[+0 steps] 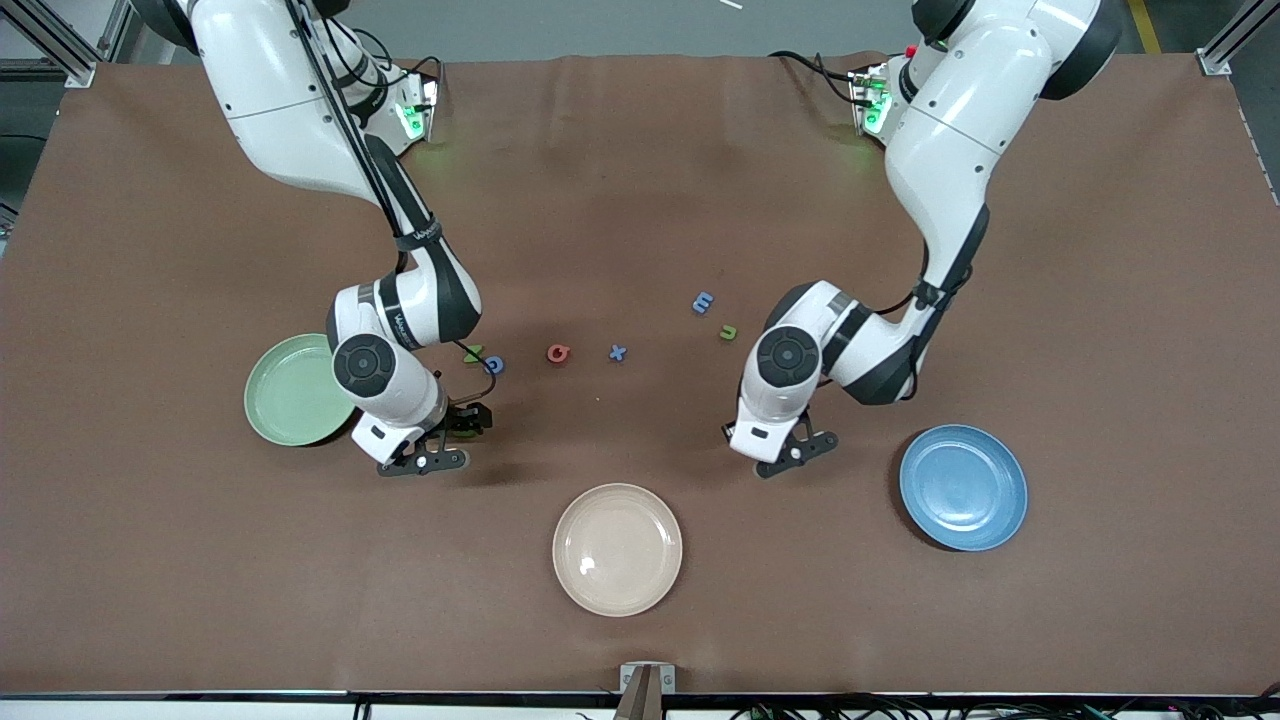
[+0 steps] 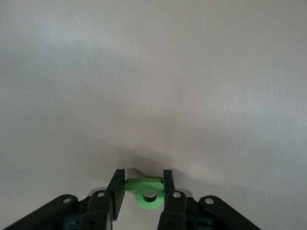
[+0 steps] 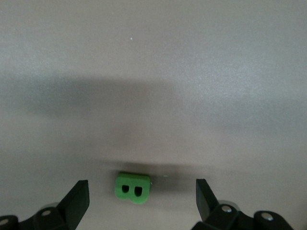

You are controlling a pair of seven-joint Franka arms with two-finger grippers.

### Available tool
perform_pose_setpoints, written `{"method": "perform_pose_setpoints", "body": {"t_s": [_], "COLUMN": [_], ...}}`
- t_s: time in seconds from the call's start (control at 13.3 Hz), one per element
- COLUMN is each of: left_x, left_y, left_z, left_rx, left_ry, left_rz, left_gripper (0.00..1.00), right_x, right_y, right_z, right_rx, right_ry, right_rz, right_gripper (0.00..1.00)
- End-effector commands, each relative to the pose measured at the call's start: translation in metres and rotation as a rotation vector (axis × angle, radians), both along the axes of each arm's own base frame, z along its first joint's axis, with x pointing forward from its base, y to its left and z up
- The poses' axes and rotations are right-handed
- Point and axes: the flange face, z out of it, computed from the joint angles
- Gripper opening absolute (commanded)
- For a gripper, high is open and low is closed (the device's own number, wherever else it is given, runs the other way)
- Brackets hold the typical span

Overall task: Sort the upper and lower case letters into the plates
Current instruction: 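Carry the p to the blue plate while the right gripper lifts the B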

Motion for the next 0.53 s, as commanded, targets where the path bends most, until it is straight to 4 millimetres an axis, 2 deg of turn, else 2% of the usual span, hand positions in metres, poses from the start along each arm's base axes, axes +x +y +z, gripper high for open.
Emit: {"method": "perform_pose_setpoints", "body": {"t_s": [0.0,0.15,0.23,0.38,0.45], "left_x": [0.027,0.045,0.052,0.065,0.069], "left_y": [0.059,0.119,0.14,0.193,0.211], "left_z": [0.054,0.069,0.074,0.072,0.069], "left_rx": [-0.001,0.0,-0.002,0.005,0.005], "left_ry": [-0.064,-0.078,-0.083,-0.078,-0.075], "left_rz": [0.077,0.159,0.184,0.217,0.234], "left_gripper": [0.0,0.0,0.0,0.0,0.0], "right_x": [0.008,0.008,0.007,0.005,0.004], "right_y": [0.001,0.002,0.002,0.002,0.002], "right_z": [-0.004,-0.005,-0.006,-0.009,-0.012], "right_rx": [0.017,0.018,0.017,0.016,0.015], "right_ry": [-0.005,-0.003,0.0,0.008,0.012], "right_rz": [-0.02,-0.023,-0.023,-0.023,-0.023], "right_gripper": [0.92,0.87,0.84,0.8,0.79]}}
